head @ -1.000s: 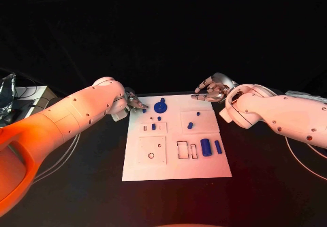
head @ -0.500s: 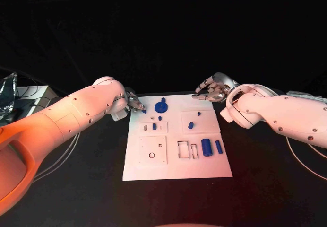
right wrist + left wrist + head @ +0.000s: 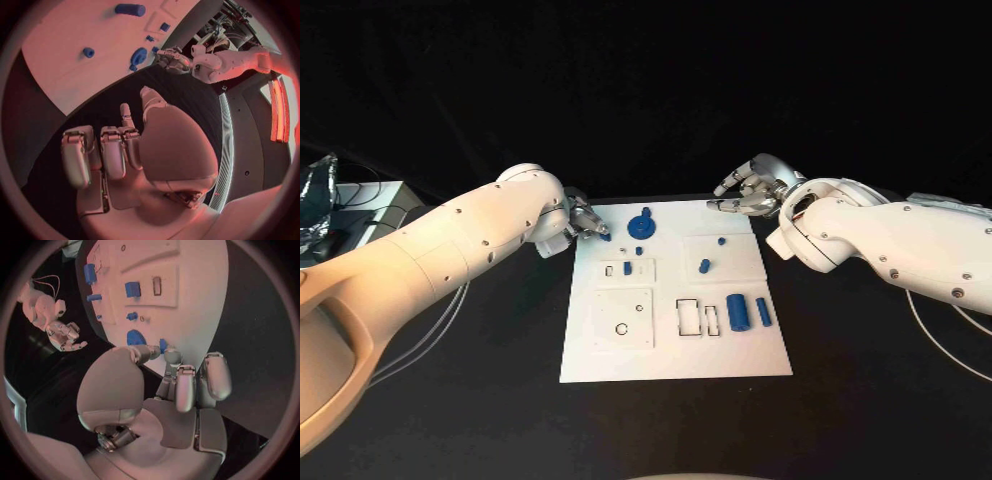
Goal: Assemble the parts on the task board
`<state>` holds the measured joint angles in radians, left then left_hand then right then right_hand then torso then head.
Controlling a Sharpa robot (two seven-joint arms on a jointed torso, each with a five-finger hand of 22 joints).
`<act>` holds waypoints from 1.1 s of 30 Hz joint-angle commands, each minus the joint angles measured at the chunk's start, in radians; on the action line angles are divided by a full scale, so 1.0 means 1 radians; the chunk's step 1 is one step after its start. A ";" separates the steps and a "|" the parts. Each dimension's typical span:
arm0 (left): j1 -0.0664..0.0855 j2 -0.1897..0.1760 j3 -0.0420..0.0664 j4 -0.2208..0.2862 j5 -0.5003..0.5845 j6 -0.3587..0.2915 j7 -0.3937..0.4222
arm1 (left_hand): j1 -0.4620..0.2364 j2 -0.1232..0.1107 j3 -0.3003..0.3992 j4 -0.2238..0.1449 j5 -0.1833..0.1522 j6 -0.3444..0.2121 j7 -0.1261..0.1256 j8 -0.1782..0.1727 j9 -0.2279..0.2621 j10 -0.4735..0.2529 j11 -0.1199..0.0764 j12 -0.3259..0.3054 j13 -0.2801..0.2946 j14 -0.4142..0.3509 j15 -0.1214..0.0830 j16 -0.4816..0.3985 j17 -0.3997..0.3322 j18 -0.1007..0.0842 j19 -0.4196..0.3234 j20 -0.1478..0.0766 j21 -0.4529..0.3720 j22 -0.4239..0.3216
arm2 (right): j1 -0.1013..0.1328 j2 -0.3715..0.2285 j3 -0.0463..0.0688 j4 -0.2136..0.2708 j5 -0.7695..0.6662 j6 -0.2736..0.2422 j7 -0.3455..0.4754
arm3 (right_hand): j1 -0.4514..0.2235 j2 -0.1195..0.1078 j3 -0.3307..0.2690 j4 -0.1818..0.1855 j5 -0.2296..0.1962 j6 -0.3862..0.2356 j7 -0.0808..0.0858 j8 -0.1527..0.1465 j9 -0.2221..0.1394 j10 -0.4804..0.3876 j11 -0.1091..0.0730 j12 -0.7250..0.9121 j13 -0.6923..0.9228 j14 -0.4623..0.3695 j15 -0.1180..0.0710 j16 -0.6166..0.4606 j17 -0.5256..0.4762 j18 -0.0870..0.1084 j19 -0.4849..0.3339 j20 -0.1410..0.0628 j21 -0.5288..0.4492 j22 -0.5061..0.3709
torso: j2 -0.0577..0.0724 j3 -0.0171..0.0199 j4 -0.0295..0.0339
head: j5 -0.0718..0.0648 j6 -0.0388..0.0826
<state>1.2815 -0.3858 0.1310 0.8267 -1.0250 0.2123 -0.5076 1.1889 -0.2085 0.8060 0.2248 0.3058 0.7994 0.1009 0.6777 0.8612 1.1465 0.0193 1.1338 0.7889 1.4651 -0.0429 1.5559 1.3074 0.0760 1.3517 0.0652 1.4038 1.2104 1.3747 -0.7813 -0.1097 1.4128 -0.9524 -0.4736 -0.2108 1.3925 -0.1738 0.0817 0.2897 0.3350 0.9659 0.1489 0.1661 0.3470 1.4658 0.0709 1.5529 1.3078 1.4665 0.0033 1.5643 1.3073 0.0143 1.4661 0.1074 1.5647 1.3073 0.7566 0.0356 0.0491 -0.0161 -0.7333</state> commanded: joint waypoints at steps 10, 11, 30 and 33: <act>0.000 -0.082 0.000 0.146 0.040 -0.039 -0.001 | -0.040 -0.012 0.176 -0.214 0.098 0.044 -0.015 0.007 0.012 0.052 -0.013 0.027 0.037 0.102 -0.010 0.010 0.254 -0.001 0.023 -0.008 0.023 0.029 | 0.000 -0.007 0.000 -0.003 -0.007 -0.003 0.013 | -0.011 -0.002 0.006 0.000 -0.003 -0.007 0.000 0.006 0.001 0.086 -0.003 -0.003 0.244 0.104 -0.007 0.006 0.263 -0.013 0.103 -0.007 0.003 0.261 | -0.007 -0.0003 0.0069 | 0.001 -0.001; 0.000 -0.100 0.000 0.176 0.041 -0.046 -0.001 | -0.044 -0.015 0.175 -0.220 0.117 0.050 -0.017 0.005 0.010 0.060 -0.015 0.029 0.043 0.103 -0.012 0.012 0.256 -0.001 0.026 -0.010 0.025 0.033 | 0.000 -0.008 0.000 -0.004 -0.007 -0.003 0.013 | -0.012 -0.002 0.006 0.001 -0.004 -0.008 0.000 0.006 0.002 0.086 -0.003 -0.003 0.244 0.104 -0.007 0.006 0.263 -0.013 0.102 -0.007 0.001 0.260 | -0.009 0.0004 0.0092 | 0.001 -0.003; -0.015 -0.224 -0.046 0.428 -0.008 -0.135 -0.011 | -0.060 -0.023 0.157 -0.242 0.203 0.080 -0.028 -0.006 0.002 0.102 -0.025 0.044 0.079 0.106 -0.023 0.015 0.263 -0.009 0.050 -0.020 0.042 0.068 | -0.003 -0.020 0.000 -0.006 -0.003 -0.001 0.017 | -0.013 -0.003 0.006 0.001 -0.004 -0.008 0.000 0.006 0.002 0.086 -0.003 -0.003 0.244 0.104 -0.007 0.006 0.262 -0.014 0.103 -0.007 0.003 0.262 | -0.037 -0.0020 0.0263 | -0.003 -0.022; -0.021 -0.224 -0.055 0.441 -0.013 -0.139 -0.013 | -0.060 -0.024 0.156 -0.242 0.206 0.081 -0.028 -0.006 0.002 0.103 -0.026 0.044 0.079 0.106 -0.023 0.015 0.263 -0.009 0.051 -0.020 0.042 0.069 | -0.004 -0.019 -0.001 -0.006 -0.003 -0.001 0.018 | -0.013 -0.003 0.006 0.001 -0.004 -0.008 0.000 0.006 0.002 0.086 -0.003 -0.003 0.244 0.104 -0.007 0.006 0.262 -0.014 0.103 -0.007 0.003 0.262 | -0.037 -0.0026 0.0255 | -0.001 -0.024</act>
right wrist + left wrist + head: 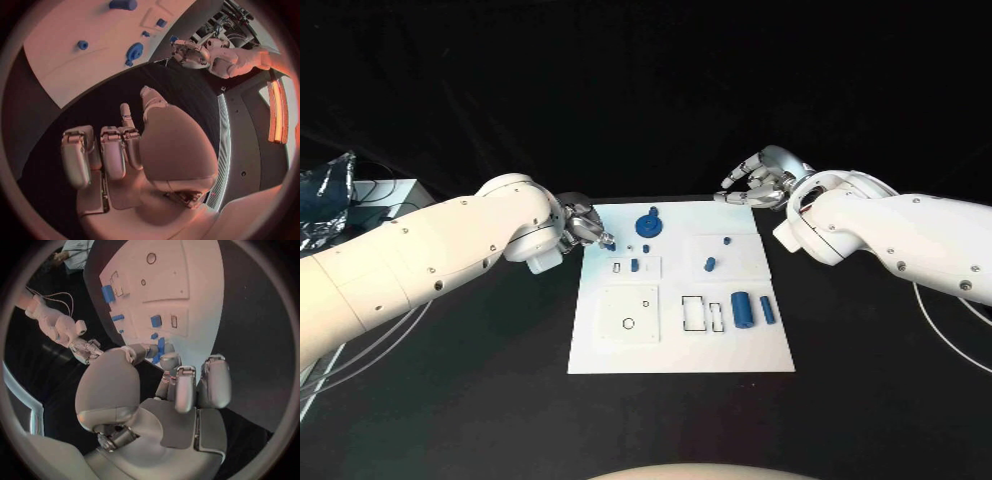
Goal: Assemble the parts on the task board
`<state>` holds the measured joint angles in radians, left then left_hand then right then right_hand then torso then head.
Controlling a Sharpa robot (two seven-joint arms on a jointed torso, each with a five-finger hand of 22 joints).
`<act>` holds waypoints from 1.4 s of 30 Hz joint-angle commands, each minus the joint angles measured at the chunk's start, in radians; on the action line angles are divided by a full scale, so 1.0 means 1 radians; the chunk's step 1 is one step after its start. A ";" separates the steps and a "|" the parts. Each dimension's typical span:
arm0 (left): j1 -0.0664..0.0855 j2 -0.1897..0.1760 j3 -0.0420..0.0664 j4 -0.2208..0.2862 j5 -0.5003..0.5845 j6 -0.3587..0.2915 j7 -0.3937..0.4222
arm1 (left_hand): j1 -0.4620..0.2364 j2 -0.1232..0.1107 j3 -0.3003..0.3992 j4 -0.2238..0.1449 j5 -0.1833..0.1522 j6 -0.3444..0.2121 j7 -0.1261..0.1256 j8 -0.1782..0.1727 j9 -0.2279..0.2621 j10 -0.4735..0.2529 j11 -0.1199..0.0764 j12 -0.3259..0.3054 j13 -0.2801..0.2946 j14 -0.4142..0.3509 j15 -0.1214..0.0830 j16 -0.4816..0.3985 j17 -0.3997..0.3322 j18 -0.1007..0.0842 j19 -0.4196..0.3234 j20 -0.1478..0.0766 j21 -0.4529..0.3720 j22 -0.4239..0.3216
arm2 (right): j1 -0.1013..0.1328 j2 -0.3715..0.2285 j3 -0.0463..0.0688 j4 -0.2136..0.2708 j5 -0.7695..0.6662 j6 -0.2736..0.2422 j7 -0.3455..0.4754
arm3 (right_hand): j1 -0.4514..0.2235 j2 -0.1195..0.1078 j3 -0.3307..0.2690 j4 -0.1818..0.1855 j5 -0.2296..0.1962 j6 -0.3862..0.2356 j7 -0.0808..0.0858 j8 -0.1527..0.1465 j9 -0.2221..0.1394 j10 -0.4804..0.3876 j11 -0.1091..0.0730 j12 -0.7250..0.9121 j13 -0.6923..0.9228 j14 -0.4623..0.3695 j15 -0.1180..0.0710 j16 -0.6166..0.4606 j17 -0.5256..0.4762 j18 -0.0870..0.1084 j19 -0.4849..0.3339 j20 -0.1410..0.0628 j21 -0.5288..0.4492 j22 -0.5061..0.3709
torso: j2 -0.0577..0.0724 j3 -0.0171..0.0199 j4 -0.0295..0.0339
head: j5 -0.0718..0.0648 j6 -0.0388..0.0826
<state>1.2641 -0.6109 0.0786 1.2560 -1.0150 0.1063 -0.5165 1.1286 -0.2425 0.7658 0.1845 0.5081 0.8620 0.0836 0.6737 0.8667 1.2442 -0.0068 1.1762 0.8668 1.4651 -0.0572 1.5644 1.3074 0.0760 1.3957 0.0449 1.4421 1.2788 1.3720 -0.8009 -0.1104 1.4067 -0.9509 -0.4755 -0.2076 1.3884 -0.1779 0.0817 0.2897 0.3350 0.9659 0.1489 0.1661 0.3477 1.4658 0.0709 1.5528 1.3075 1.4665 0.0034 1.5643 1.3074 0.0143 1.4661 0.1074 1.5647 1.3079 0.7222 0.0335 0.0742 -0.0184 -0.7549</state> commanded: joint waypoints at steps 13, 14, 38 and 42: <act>-0.026 0.010 -0.031 0.028 -0.056 -0.030 -0.006 | -0.001 0.011 0.197 -0.203 0.008 0.020 -0.011 -0.003 -0.004 0.007 0.000 0.002 0.002 0.105 -0.009 0.005 0.261 -0.009 0.007 0.000 0.005 0.001 | -0.003 -0.001 0.000 0.000 -0.005 0.002 0.015 | -0.009 0.001 0.007 0.000 -0.003 -0.010 0.000 0.006 0.002 0.085 -0.003 -0.004 0.243 0.104 -0.007 0.006 0.262 -0.013 0.102 -0.007 0.001 0.260 | 0.000 0.0006 0.0008 | -0.002 -0.007; -0.026 0.010 -0.033 0.027 -0.057 -0.029 -0.006 | -0.001 0.011 0.197 -0.203 0.008 0.020 -0.011 -0.003 -0.004 0.007 0.000 0.002 0.002 0.105 -0.009 0.005 0.261 -0.009 0.007 0.000 0.005 0.001 | -0.003 -0.001 0.000 0.000 -0.006 0.002 0.015 | -0.009 0.001 0.007 0.000 -0.003 -0.010 0.000 0.006 0.002 0.085 -0.003 -0.004 0.243 0.104 -0.007 0.006 0.262 -0.013 0.102 -0.007 0.001 0.260 | 0.000 0.0005 0.0010 | -0.001 -0.008; -0.032 0.029 -0.058 -0.002 -0.073 -0.015 -0.006 | -0.001 0.011 0.197 -0.203 0.011 0.021 -0.012 -0.003 -0.004 0.007 -0.001 0.001 0.001 0.105 -0.010 0.005 0.261 -0.009 0.008 -0.001 0.005 0.001 | -0.003 -0.002 0.000 0.004 -0.008 0.003 0.014 | -0.009 0.001 0.007 0.000 -0.003 -0.010 0.000 0.006 0.002 0.085 -0.003 -0.004 0.243 0.104 -0.007 0.006 0.262 -0.013 0.102 -0.007 0.001 0.260 | 0.000 0.0008 0.0011 | -0.001 -0.020; -0.033 0.030 -0.061 -0.005 -0.074 -0.013 -0.006 | -0.001 0.011 0.197 -0.203 0.011 0.021 -0.012 -0.003 -0.004 0.007 -0.001 0.001 0.001 0.105 -0.010 0.005 0.261 -0.009 0.008 -0.001 0.005 0.001 | -0.003 -0.003 0.000 0.005 -0.008 0.003 0.014 | -0.009 0.001 0.007 0.000 -0.003 -0.010 0.000 0.006 0.002 0.085 -0.003 -0.004 0.243 0.104 -0.007 0.006 0.262 -0.013 0.102 -0.007 0.001 0.260 | 0.000 0.0000 0.0013 | 0.000 -0.021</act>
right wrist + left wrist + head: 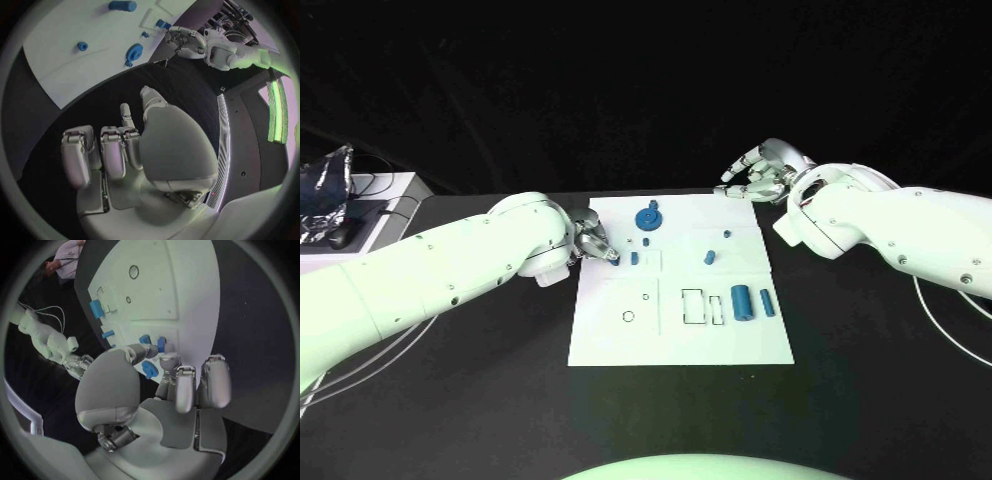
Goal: Assemble the parts on the task board
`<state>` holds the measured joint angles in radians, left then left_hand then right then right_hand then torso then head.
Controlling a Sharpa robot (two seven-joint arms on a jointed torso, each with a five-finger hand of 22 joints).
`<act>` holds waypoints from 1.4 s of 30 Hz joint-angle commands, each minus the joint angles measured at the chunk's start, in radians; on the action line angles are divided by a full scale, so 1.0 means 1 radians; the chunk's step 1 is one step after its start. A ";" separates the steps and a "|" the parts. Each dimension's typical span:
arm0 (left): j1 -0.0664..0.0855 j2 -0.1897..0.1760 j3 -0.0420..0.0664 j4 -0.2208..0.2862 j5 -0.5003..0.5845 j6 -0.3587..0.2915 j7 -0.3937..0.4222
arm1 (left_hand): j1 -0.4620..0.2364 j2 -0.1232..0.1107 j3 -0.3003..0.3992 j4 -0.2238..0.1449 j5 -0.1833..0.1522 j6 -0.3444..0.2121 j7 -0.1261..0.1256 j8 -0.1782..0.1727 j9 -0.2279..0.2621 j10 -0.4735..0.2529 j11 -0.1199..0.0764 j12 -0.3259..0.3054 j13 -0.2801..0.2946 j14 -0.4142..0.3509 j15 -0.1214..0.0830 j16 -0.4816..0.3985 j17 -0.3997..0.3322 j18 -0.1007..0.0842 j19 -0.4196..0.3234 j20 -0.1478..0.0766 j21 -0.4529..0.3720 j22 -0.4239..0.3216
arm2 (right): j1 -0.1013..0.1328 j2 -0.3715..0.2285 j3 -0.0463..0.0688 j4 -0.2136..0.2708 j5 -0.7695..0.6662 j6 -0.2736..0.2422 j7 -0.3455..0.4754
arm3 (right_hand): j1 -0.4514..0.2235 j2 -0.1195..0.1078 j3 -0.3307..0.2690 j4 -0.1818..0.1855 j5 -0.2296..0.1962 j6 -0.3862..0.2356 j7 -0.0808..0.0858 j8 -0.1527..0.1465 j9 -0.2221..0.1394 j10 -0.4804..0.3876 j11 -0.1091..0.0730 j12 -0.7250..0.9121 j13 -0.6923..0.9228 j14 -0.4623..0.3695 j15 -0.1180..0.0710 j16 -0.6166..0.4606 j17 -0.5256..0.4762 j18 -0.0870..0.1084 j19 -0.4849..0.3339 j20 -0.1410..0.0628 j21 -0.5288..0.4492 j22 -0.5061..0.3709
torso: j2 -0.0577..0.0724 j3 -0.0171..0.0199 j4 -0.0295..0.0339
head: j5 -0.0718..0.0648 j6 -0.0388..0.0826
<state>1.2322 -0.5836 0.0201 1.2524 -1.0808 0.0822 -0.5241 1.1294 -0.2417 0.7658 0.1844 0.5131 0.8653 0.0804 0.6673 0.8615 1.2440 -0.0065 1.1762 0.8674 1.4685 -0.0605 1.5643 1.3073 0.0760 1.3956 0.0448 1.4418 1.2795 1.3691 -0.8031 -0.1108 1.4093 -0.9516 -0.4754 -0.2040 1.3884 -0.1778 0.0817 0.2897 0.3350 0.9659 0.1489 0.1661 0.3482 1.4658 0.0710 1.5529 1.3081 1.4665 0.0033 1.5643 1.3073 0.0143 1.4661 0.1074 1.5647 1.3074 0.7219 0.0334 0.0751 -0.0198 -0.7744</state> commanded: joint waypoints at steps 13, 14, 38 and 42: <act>-0.003 0.005 -0.010 -0.004 -0.048 0.010 0.003 | -0.003 0.011 0.196 -0.203 0.007 0.018 -0.009 0.003 0.001 0.006 -0.001 -0.001 -0.002 0.102 -0.007 0.005 0.261 -0.009 0.007 -0.001 0.004 -0.001 | 0.000 -0.003 0.000 0.006 -0.008 0.003 0.010 | -0.009 0.002 0.008 0.000 -0.003 -0.012 0.001 0.006 0.002 0.085 -0.003 -0.004 0.243 0.104 -0.007 0.006 0.262 -0.013 0.103 -0.007 0.002 0.261 | -0.001 0.0005 -0.0003 | -0.001 -0.006; -0.003 0.005 -0.010 -0.003 -0.050 0.011 0.003 | -0.003 0.011 0.196 -0.203 0.007 0.018 -0.009 0.003 0.001 0.006 -0.001 -0.001 -0.002 0.102 -0.007 0.005 0.261 -0.009 0.007 -0.001 0.004 -0.001 | 0.000 -0.003 0.000 0.006 -0.008 0.003 0.010 | -0.009 0.002 0.008 0.000 -0.003 -0.012 0.001 0.006 0.002 0.085 -0.003 -0.004 0.243 0.104 -0.007 0.006 0.262 -0.013 0.103 -0.007 0.002 0.261 | -0.001 0.0004 -0.0003 | -0.001 -0.006; -0.005 0.020 -0.022 -0.005 -0.073 0.019 0.002 | -0.003 0.011 0.196 -0.204 0.007 0.019 -0.009 0.002 0.001 0.006 -0.001 -0.002 -0.003 0.102 -0.007 0.006 0.262 -0.009 0.008 -0.002 0.005 0.000 | 0.000 -0.004 0.000 0.012 -0.009 0.003 0.009 | -0.009 0.002 0.008 0.000 -0.003 -0.012 0.001 0.006 0.002 0.085 -0.003 -0.004 0.243 0.104 -0.007 0.006 0.262 -0.013 0.103 -0.007 0.002 0.261 | -0.001 0.0002 -0.0003 | -0.003 -0.009; -0.005 0.022 -0.026 -0.007 -0.075 0.027 0.001 | -0.003 0.011 0.196 -0.204 0.007 0.019 -0.009 0.002 0.001 0.008 -0.001 -0.001 0.000 0.102 -0.007 0.006 0.262 -0.010 0.008 -0.002 0.005 0.001 | 0.000 -0.005 0.000 0.012 -0.009 0.003 0.009 | -0.009 0.002 0.008 0.000 -0.003 -0.012 0.001 0.006 0.002 0.085 -0.003 -0.004 0.243 0.104 -0.007 0.006 0.262 -0.013 0.103 -0.007 0.002 0.261 | -0.001 -0.0003 0.0002 | -0.003 -0.009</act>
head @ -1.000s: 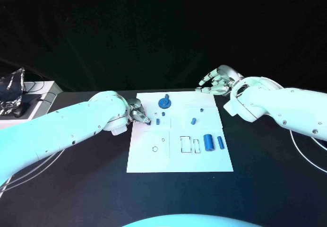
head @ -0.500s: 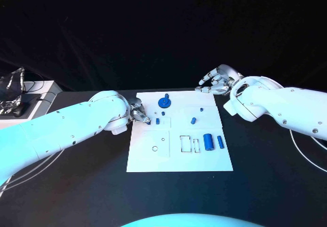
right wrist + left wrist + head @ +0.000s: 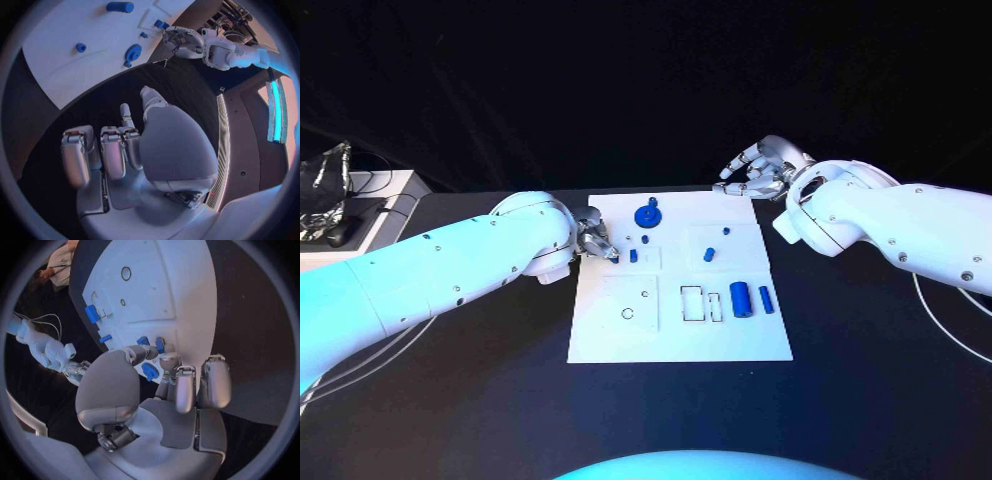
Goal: Assemble the parts on the task board
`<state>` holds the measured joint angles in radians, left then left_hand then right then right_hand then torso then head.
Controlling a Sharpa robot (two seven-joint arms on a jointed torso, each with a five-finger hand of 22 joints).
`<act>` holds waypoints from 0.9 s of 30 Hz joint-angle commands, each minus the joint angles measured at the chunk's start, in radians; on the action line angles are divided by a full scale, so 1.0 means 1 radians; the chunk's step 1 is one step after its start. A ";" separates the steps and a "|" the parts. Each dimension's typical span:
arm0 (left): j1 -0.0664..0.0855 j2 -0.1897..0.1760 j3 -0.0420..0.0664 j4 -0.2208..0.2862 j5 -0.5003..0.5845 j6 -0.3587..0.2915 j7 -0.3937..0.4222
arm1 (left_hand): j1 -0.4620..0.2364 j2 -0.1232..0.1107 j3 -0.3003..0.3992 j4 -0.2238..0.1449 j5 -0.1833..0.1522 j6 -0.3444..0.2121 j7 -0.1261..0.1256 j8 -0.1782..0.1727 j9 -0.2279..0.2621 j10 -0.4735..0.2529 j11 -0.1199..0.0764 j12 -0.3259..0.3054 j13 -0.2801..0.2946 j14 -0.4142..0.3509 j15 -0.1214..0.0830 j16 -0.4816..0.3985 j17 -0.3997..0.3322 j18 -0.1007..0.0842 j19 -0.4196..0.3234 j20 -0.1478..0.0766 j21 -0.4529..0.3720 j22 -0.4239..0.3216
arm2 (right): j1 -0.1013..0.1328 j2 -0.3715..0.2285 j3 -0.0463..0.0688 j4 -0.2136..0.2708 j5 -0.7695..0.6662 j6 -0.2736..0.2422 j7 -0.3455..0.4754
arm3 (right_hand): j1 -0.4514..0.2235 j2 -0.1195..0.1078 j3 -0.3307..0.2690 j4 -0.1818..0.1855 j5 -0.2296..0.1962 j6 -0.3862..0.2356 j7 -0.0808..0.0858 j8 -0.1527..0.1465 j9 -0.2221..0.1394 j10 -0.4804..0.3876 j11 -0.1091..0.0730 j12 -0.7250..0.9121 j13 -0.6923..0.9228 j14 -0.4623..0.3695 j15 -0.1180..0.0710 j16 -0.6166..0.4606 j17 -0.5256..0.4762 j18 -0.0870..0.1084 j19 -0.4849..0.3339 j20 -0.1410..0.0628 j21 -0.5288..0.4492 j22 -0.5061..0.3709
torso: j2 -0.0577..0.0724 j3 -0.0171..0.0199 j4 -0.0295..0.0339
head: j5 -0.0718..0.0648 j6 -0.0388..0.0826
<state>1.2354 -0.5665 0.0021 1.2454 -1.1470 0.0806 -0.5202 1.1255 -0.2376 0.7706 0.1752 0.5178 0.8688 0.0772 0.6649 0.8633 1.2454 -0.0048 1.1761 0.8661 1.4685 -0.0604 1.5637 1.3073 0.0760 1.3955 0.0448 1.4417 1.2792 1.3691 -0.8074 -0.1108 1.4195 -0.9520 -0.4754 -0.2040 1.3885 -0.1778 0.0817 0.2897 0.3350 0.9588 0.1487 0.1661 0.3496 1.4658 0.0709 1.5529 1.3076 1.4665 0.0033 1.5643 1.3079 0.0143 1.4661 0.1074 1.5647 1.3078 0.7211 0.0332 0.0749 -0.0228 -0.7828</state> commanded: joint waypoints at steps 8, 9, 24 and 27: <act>-0.009 0.005 -0.011 0.003 -0.017 0.046 -0.005 | 0.001 0.007 0.190 -0.195 0.002 0.015 -0.006 0.004 0.000 0.006 -0.003 -0.002 0.000 0.102 -0.007 0.007 0.263 -0.010 0.009 -0.002 0.006 0.002 | 0.000 -0.002 0.000 0.004 -0.010 0.005 0.008 | -0.009 0.002 0.008 0.000 -0.003 -0.005 0.001 0.006 0.001 0.085 -0.003 -0.004 0.244 0.104 -0.007 0.006 0.261 -0.013 0.103 -0.007 0.002 0.260 | -0.001 0.0002 0.0000 | 0.000 -0.001; -0.009 0.005 -0.011 0.004 -0.023 0.046 -0.005 | 0.001 0.007 0.190 -0.195 0.002 0.015 -0.006 0.004 0.000 0.006 -0.003 -0.002 0.000 0.102 -0.007 0.007 0.263 -0.010 0.009 -0.002 0.006 0.002 | 0.000 -0.002 0.000 0.004 -0.010 0.005 0.008 | -0.009 0.002 0.008 0.000 -0.003 -0.005 0.001 0.006 0.001 0.085 -0.003 -0.004 0.244 0.104 -0.007 0.006 0.261 -0.013 0.103 -0.007 0.002 0.260 | -0.001 -0.0002 0.0000 | -0.001 -0.001; -0.018 -0.017 -0.011 0.036 -0.015 -0.068 0.005 | 0.002 0.004 0.189 -0.200 0.012 0.021 -0.008 0.004 0.000 0.014 -0.005 0.002 0.007 0.101 -0.009 0.005 0.260 -0.012 0.016 -0.003 0.011 0.013 | 0.000 -0.002 0.000 0.002 -0.010 0.004 0.009 | -0.011 0.001 0.009 0.000 -0.002 -0.006 0.001 0.007 0.003 0.085 -0.003 -0.004 0.243 0.104 -0.007 0.006 0.261 -0.013 0.102 -0.007 0.000 0.259 | 0.000 -0.0007 0.0002 | 0.001 0.000; -0.024 -0.027 -0.007 0.054 0.003 -0.106 0.009 | 0.001 0.004 0.189 -0.201 0.014 0.022 -0.008 0.005 0.000 0.014 -0.006 0.001 0.006 0.101 -0.009 0.005 0.259 -0.012 0.016 -0.003 0.011 0.013 | 0.000 -0.003 0.000 0.000 -0.010 0.004 0.009 | -0.011 0.001 0.009 0.000 -0.002 -0.006 0.001 0.007 0.003 0.085 -0.003 -0.004 0.243 0.104 -0.007 0.006 0.261 -0.013 0.102 -0.007 0.000 0.259 | 0.000 -0.0008 0.0007 | 0.000 -0.001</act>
<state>1.2201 -0.5922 -0.0015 1.2896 -1.1742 0.0182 -0.5169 1.1201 -0.2322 0.7671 0.1717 0.5266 0.8767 0.0766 0.6659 0.8621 1.2531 -0.0090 1.1761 0.8720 1.4649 -0.0639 1.5675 1.3073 0.0760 1.4064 0.0414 1.4493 1.2918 1.3691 -0.8097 -0.1108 1.4199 -0.9527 -0.4753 -0.2042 1.3885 -0.1778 0.0844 0.2924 0.3350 0.9590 0.1486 0.1660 0.3517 1.4658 0.0709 1.5529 1.3074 1.4665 0.0033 1.5643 1.3076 0.0143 1.4661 0.1074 1.5647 1.3075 0.7209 0.0324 0.0754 -0.0221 -0.7831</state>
